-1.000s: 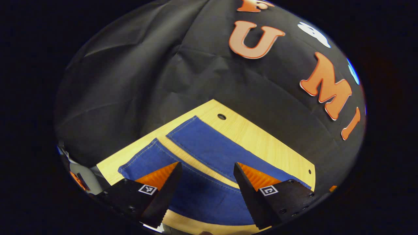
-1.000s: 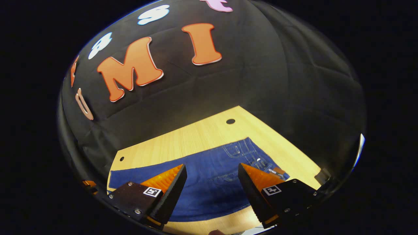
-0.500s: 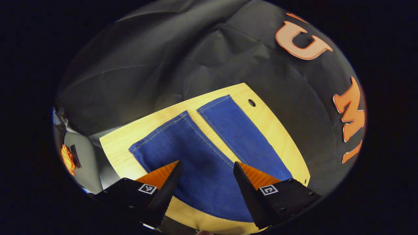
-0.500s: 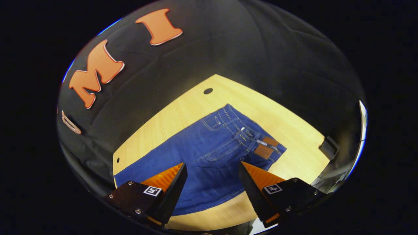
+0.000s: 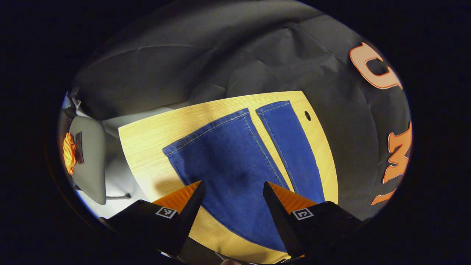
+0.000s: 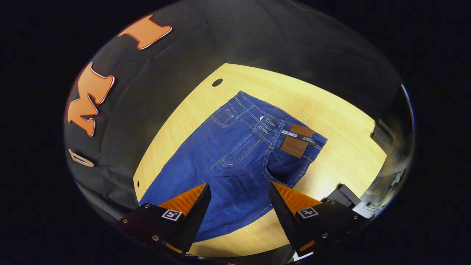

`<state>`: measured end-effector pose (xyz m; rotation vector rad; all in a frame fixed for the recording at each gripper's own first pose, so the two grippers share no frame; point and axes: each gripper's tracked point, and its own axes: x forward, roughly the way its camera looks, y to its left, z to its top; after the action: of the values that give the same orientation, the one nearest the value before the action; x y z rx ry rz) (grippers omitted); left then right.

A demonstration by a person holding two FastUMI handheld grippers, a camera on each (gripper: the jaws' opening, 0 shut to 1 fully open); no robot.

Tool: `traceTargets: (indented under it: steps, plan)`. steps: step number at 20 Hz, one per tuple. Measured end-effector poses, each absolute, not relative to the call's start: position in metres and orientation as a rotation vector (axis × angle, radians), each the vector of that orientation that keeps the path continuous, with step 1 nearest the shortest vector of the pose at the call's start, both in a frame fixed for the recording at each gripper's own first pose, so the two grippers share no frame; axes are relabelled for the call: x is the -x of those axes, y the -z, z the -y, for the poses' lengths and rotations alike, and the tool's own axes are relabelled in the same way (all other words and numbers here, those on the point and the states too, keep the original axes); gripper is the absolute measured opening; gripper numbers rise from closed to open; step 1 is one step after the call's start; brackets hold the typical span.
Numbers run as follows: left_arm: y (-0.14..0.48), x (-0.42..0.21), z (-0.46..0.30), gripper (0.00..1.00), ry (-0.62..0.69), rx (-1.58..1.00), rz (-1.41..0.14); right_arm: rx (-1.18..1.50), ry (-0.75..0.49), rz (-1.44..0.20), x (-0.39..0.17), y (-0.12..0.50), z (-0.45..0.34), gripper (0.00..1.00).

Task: Grasp the waist and the cuffs of the jeans and fold them to make the two legs overlap; first hold the waist and fold one-third of the jeans toward the cuffs, then hold the cuffs and fold the remaining one-third in the same direction to finish folding.

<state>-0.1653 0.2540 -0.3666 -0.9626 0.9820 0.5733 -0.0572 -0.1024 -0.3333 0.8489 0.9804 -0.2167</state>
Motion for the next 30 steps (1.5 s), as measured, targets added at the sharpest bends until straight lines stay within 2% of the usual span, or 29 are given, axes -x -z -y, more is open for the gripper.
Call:
traceTargets:
  steps: [8, 13, 16, 19, 24, 26, 28, 30]
  plan:
    - [0.387, 0.196, -0.268, 0.98, -0.617, 1.076, -0.993, -0.963, 0.246, -1.006, 0.067, 0.355, 0.106, 0.98]
    - [0.378, 0.188, -0.284, 0.95, -0.585, 1.161, -0.902, -1.009, 0.278, -1.004, 0.075, 0.368, 0.116, 0.98]
    - [0.385, 0.175, -0.289, 0.94, -0.574, 1.186, -0.851, -1.055, 0.291, -0.986, 0.077, 0.37, 0.12, 0.98]
    - [0.388, 0.158, -0.29, 0.86, -0.55, 1.197, -0.824, -1.071, 0.303, -0.983, 0.078, 0.372, 0.123, 0.98]
    - [0.389, 0.124, -0.287, 0.83, -0.491, 1.209, -0.78, -1.09, 0.304, -0.979, 0.079, 0.376, 0.126, 0.98]
    - [0.397, 0.117, -0.288, 0.77, -0.493, 1.206, -0.777, -1.098, 0.302, -0.982, 0.081, 0.378, 0.125, 0.98]
    - [0.404, 0.116, -0.288, 0.63, -0.509, 1.207, -0.796, -1.105, 0.301, -0.984, 0.082, 0.38, 0.126, 0.98]
    - [0.411, 0.125, -0.291, 0.33, -0.546, 1.193, -0.835, -1.118, 0.31, -0.982, 0.084, 0.381, 0.131, 0.98]
